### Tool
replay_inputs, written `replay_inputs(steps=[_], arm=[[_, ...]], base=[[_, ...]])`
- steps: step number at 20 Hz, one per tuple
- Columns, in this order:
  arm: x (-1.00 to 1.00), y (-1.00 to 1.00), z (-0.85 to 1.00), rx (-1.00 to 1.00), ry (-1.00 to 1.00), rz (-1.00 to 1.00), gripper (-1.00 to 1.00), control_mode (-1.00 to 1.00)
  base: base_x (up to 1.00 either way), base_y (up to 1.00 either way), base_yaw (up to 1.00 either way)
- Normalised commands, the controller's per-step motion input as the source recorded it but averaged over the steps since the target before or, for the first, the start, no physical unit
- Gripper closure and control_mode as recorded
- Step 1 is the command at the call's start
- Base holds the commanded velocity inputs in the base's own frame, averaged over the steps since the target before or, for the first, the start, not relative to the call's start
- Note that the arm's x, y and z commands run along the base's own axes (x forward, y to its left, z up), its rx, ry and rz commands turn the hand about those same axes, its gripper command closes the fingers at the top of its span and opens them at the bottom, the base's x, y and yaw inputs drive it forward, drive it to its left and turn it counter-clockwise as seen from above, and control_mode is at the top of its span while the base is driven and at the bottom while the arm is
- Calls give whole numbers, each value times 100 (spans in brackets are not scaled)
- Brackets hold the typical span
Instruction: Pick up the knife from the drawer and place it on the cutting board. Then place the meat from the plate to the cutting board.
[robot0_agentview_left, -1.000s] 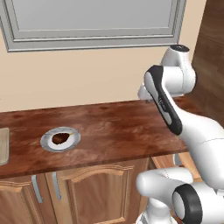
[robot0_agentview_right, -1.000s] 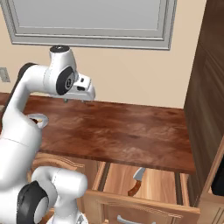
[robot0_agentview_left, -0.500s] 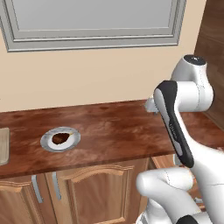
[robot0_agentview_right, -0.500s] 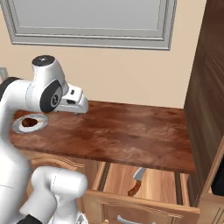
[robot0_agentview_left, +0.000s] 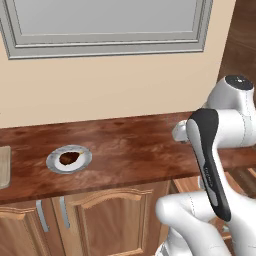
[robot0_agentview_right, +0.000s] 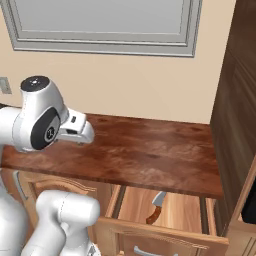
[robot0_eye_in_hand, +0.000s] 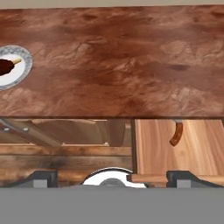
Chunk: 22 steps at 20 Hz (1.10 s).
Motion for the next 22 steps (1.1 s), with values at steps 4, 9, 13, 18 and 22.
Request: replay_inputs(steps=[4,9,13,18,22], arm=[[0,0,0,0,0,0,-100,100],[0,0,0,0,0,0,-100,100],[0,0,0,0,0,0,-100,100],[0,0,0,0,0,0,-100,100],[0,0,0,0,0,0,-100,100]], base=[[-38,56,-9],[-17,64,-18],[0,52,-41],[0,15,-43],[-4,0,-40]])
